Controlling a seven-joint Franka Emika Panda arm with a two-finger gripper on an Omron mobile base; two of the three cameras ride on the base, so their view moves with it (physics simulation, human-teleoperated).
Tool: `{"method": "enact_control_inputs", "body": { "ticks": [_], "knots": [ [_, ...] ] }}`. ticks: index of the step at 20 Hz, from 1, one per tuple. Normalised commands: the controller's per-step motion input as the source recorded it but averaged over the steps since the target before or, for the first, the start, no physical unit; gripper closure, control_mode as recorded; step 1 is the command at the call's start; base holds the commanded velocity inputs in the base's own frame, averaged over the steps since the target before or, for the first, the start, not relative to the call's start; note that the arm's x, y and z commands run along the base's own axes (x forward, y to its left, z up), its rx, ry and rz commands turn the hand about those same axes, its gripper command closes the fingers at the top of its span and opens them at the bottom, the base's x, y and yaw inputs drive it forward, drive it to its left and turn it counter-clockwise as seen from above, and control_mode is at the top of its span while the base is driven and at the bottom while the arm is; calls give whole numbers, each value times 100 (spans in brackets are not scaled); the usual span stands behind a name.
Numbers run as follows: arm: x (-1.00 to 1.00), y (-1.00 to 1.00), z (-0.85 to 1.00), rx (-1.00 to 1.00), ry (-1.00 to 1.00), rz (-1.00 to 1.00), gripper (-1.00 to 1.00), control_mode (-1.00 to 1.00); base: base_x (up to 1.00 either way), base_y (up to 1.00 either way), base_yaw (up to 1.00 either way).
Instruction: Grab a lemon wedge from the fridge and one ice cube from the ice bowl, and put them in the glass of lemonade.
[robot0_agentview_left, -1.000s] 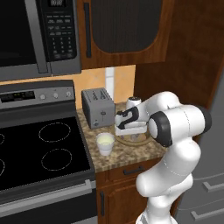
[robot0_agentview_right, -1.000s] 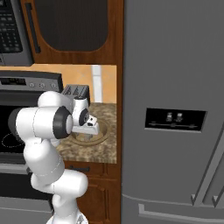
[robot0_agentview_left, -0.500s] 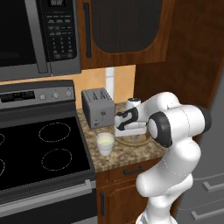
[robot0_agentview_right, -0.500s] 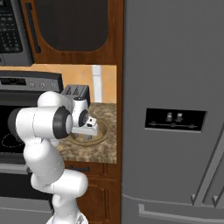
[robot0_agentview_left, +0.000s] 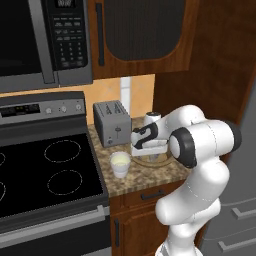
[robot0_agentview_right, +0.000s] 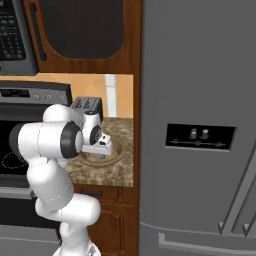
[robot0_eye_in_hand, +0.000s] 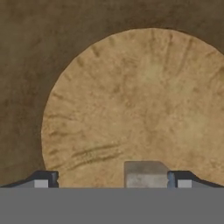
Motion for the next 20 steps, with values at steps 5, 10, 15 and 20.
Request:
{"method": "enact_control_inputs", "body": {
  "ticks": [5,10,15,20],
  "knots": [
    [0,0,0,0,0,0,100,-100,0,0,0],
    [0,0,0,0,0,0,100,-100,0,0,0],
    [0,0,0,0,1,0,100,-100,0,0,0],
    [-3,0,1,0,0,0,100,-100,0,0,0]
  ]
}}
